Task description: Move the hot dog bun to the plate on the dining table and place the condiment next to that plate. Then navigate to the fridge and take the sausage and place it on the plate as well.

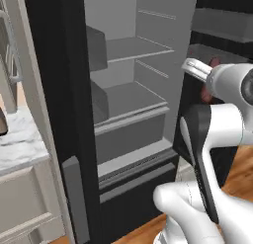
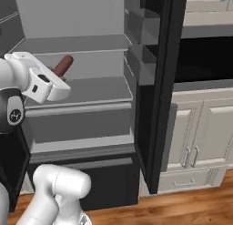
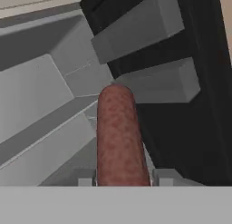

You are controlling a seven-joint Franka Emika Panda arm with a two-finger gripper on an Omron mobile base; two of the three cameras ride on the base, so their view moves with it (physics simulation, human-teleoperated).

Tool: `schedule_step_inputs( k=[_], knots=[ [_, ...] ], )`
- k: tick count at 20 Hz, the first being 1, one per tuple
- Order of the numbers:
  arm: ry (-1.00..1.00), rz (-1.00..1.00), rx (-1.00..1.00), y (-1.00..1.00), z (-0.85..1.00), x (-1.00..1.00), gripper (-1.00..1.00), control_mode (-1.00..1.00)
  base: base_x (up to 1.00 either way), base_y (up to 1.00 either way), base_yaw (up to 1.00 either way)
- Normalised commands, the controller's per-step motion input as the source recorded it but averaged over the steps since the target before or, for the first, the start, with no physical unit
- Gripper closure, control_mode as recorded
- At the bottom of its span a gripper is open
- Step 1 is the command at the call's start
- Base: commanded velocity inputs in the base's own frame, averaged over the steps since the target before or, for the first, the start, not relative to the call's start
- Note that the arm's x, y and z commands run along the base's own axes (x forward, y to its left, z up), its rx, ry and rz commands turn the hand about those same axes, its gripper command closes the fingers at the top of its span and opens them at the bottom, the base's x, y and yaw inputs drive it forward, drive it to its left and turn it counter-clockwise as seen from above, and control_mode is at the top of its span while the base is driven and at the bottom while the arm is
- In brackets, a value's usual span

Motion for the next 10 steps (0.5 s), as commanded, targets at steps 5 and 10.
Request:
schedule_step_inputs(
  k=[5,10],
  knots=[
    [0.00,0.00,0.00,0.00,0.00,0.00,1.00,1.00,-0.96,0.04,-0.54],
    [0.00,0.00,0.00,0.00,0.00,0.00,1.00,1.00,-0.68,-0.07,-0.69]
  ],
)
